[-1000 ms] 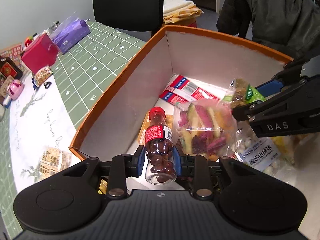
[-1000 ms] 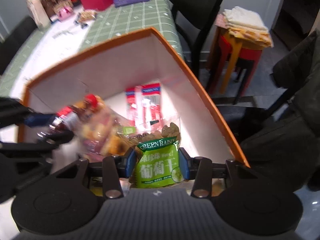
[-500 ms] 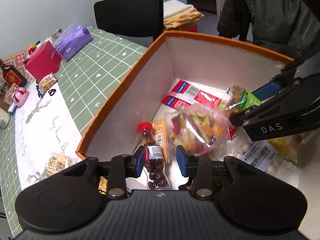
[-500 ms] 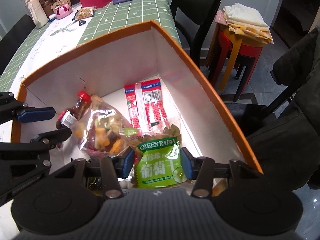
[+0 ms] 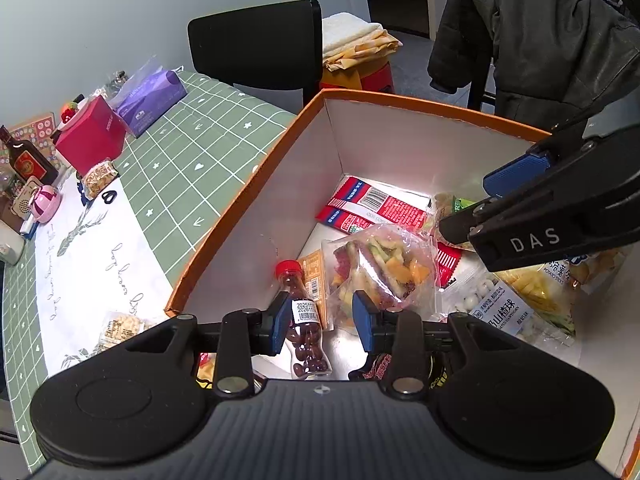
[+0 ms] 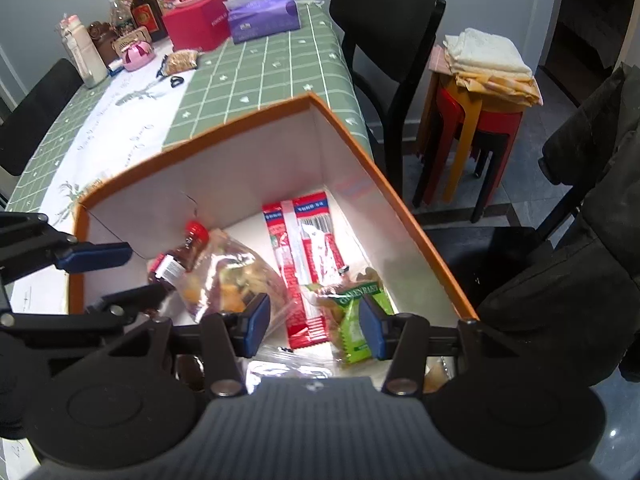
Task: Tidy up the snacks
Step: 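Open the right gripper to drop the raisin bag while the left gripper releases the cola-bottle candy, then move both grippers back from the box to the snacks on the table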
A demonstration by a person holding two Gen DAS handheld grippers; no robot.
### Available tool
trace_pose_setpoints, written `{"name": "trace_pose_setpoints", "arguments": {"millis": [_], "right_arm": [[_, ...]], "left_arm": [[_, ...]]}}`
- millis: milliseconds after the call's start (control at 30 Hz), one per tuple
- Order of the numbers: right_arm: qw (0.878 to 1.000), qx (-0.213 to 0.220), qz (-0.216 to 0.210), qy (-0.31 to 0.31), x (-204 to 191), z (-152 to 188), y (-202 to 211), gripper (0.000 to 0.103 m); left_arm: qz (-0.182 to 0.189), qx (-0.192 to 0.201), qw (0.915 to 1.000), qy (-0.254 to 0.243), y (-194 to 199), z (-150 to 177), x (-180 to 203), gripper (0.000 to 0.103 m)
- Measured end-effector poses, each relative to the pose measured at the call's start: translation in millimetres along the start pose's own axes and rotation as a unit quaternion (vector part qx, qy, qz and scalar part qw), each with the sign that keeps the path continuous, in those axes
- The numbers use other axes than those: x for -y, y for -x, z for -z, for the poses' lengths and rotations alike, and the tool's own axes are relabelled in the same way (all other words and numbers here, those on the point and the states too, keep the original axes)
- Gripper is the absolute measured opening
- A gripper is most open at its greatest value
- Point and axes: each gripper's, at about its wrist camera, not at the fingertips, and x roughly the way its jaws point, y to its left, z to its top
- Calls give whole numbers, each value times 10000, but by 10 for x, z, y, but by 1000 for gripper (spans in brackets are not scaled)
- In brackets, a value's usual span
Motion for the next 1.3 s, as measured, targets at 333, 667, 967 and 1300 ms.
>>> {"name": "trace_pose_setpoints", "arguments": {"millis": [333, 667, 967, 1300], "right_arm": [[9998, 140, -86, 104, -117, -21, 130, 48], [9995, 268, -133, 111, -196, -36, 233, 48], [9986, 448, -200, 215, -341, -72, 363, 48], [9966, 580, -290, 514, -677, -86, 473, 48]], "left_arm": [[-42, 80, 10000, 36, 153, 19, -60, 42], [-93, 141, 9998, 103, 272, 61, -156, 42], [-178, 284, 9991, 241, 471, 136, -371, 44], [-358, 310, 9974, 537, 632, 341, -767, 44]]}}
